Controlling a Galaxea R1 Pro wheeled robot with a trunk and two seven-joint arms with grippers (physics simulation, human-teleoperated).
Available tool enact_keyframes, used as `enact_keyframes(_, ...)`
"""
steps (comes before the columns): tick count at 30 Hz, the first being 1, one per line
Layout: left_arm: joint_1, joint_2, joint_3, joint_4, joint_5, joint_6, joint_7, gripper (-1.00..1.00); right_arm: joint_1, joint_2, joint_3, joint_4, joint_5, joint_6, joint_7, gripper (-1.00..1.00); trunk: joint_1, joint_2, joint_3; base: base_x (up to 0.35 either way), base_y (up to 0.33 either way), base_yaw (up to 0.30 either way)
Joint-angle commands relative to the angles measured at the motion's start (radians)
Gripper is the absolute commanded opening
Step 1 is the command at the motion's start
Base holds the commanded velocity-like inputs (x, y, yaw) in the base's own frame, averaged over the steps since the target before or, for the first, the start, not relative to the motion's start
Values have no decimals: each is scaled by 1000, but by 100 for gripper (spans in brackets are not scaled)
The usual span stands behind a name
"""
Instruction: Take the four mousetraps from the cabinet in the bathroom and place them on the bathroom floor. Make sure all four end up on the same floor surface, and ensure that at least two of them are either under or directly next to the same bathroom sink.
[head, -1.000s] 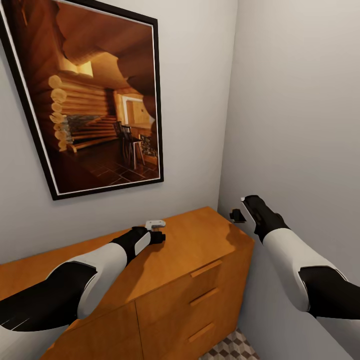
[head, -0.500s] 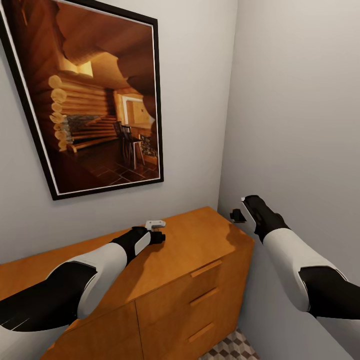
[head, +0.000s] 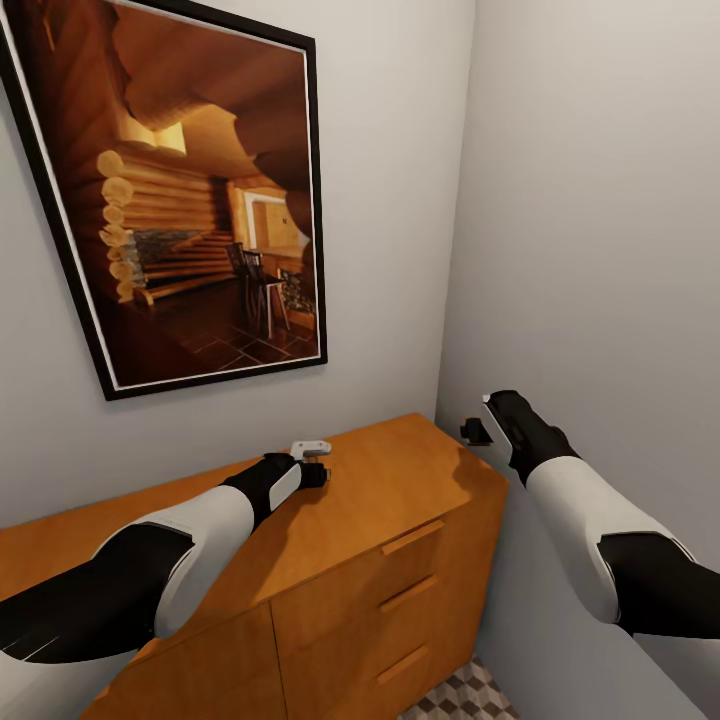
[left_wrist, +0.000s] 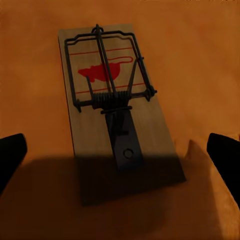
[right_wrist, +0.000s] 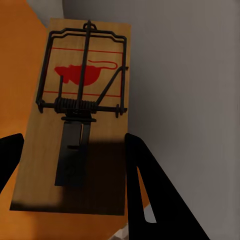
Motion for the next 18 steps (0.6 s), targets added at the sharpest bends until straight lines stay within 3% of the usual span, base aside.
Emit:
enact_keyframes(1,0,0,-3,-2,13,6,5,-100,-1,-1,8,-1,-8,5,-8,-100,0,-1,-1,0,0,0)
enact_keyframes(18,0,0,-3,0,15,11,6,-100,-1,-1,8,-1,-9,5,-7,-100,0,-1,-1,0,0,0)
